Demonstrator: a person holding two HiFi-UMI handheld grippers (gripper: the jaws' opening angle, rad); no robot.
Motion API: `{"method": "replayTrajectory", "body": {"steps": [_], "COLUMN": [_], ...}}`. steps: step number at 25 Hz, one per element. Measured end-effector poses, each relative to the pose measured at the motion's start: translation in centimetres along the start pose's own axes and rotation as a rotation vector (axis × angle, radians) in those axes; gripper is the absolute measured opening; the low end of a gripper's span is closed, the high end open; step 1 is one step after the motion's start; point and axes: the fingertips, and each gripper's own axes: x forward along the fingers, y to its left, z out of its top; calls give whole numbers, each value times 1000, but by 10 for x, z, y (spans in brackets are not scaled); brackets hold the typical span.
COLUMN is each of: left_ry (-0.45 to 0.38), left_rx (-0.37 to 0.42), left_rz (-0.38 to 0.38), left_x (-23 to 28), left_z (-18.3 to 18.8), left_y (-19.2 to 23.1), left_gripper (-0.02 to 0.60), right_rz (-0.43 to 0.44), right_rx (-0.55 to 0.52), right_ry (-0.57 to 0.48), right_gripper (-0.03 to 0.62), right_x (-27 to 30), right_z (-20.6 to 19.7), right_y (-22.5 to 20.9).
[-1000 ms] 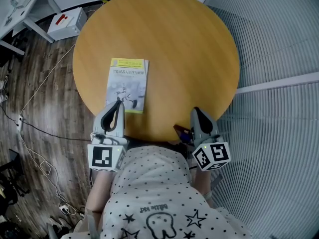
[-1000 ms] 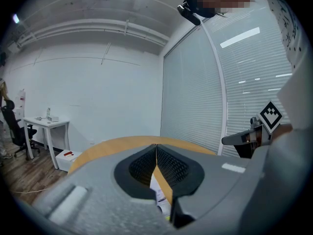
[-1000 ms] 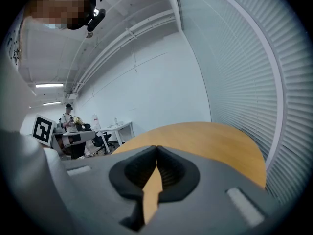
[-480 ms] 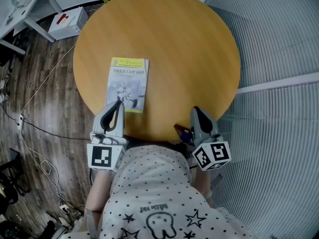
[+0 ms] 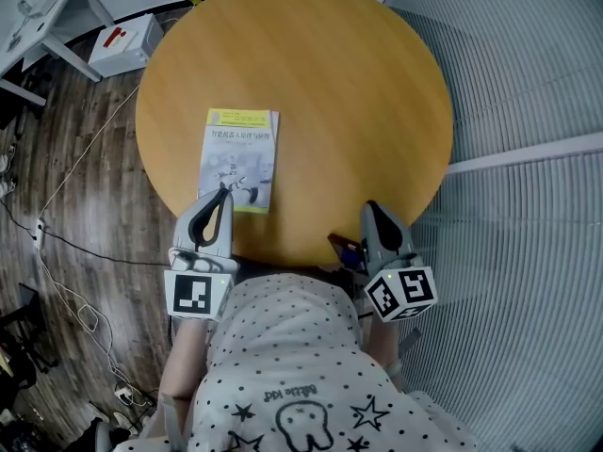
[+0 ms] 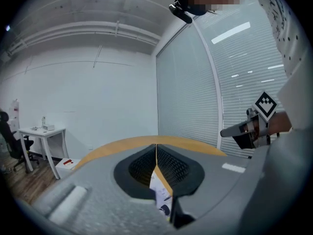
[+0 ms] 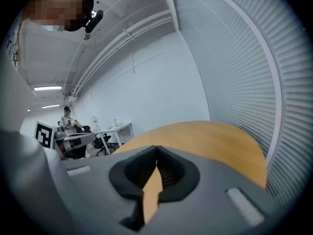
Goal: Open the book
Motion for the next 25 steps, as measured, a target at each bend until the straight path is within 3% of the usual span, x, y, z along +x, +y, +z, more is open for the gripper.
{"method": "replayTrajectory", "body": {"steps": [4,6,13,21,25], "left_ry": [51,94,301,417,497], "left_rx": [83,140,321,478,575], "left_rz": [-54,-86,-218,-352,-473], "left_x": [6,10,22,39,44], "left_z": [-14,-28,-99,-160,-190], "left_y": [3,2,-22,-47,-61], "left_gripper": [18,104,133,173,183], "right_rz": [2,2,9,11,17], "right_rx": [0,1,9,18,20], "right_ry": [1,0,0,4,6], "right_gripper": [3,3,3,3,3], "right_x": [1,3,6,4,2], "right_z": [2,2,-6,-15,-14], "right_y": [0,0,0,-5,-3]}}
